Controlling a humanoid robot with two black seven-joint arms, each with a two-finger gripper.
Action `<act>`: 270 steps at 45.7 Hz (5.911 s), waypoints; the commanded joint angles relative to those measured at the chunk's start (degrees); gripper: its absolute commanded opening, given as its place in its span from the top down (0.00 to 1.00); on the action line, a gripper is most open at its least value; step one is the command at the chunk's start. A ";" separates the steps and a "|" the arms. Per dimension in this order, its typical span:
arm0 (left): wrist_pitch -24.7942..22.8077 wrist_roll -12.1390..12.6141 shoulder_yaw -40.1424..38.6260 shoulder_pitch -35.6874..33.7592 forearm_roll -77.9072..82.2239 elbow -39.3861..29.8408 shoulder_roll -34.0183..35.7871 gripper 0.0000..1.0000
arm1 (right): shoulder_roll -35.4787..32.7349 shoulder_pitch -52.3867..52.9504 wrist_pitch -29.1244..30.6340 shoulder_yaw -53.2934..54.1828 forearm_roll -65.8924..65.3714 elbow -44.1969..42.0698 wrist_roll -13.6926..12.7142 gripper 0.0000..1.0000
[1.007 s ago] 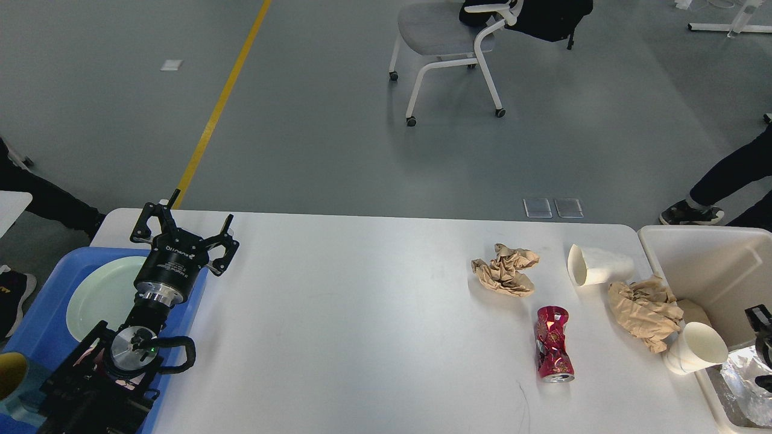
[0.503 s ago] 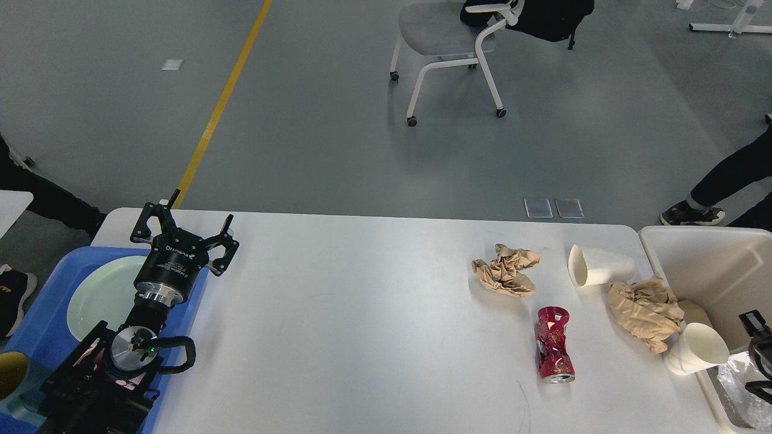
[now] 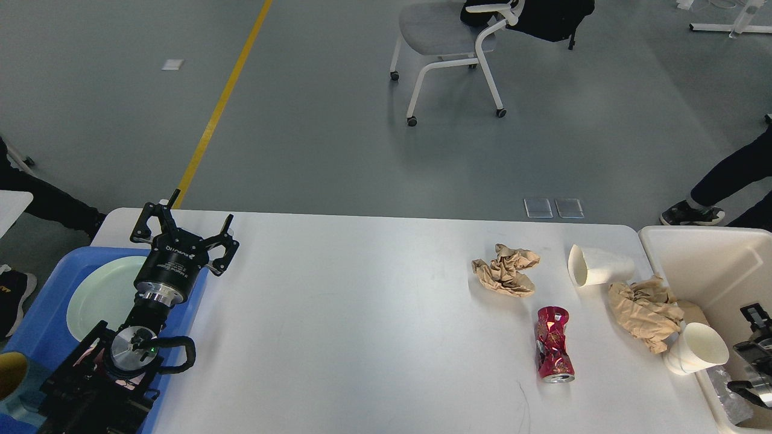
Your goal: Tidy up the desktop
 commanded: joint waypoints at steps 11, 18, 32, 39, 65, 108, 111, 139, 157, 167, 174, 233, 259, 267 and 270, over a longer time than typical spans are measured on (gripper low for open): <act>0.00 0.00 0.00 0.00 0.00 0.00 0.00 0.04 | -10.77 11.24 2.80 -3.33 -4.72 10.35 -0.40 0.00; 0.00 0.00 0.00 0.00 0.00 0.00 0.00 0.04 | -16.93 24.50 7.80 -11.93 -14.83 26.34 -0.84 0.00; 0.00 0.00 0.00 0.00 0.00 0.00 0.00 0.04 | -12.46 56.94 19.13 -41.20 -19.41 51.05 -3.48 0.00; 0.00 0.00 0.00 0.00 0.00 0.00 0.00 0.04 | -5.25 64.85 38.01 -43.50 -19.24 51.41 -3.48 0.00; 0.00 0.00 0.00 0.00 0.00 0.00 0.00 0.04 | 1.00 100.89 67.73 -44.11 -11.86 72.41 -3.83 0.00; 0.00 0.00 0.00 0.00 0.00 0.00 0.00 0.04 | -0.23 89.31 49.04 -47.10 -12.56 71.72 -3.74 0.00; 0.00 0.00 0.00 0.00 0.00 0.00 0.00 0.04 | -0.58 86.50 46.14 -47.37 -12.56 70.92 -3.74 0.00; 0.00 0.00 0.00 0.00 0.00 0.00 0.00 0.04 | -0.23 49.23 33.39 -32.70 20.84 39.29 -3.83 0.00; 0.00 0.00 0.00 0.00 0.00 0.00 0.00 0.04 | 1.35 38.41 33.30 -26.36 21.63 29.52 -4.53 0.00; 0.00 0.00 0.00 0.00 0.00 0.00 0.00 0.04 | 0.82 37.88 33.30 -24.78 36.82 30.05 -8.66 0.11; 0.00 0.00 0.00 0.00 0.00 0.00 0.00 0.04 | 0.21 39.11 33.21 -26.36 36.84 30.14 -8.58 0.04; 0.00 0.00 0.00 0.00 0.00 0.00 0.00 0.04 | 1.00 52.81 52.70 -29.00 -28.99 39.71 -0.14 0.00; 0.00 0.00 0.00 0.00 0.00 0.00 0.00 0.04 | 1.00 104.05 67.73 -44.38 -20.38 76.35 -2.33 0.01; 0.00 0.00 0.00 0.00 0.00 0.09 0.00 0.04 | -1.46 114.61 67.73 -45.43 -20.21 85.68 -4.80 0.01; 0.00 0.00 0.00 0.00 0.00 0.00 0.00 0.04 | -1.64 114.88 67.73 -46.31 -20.21 85.69 -4.80 0.02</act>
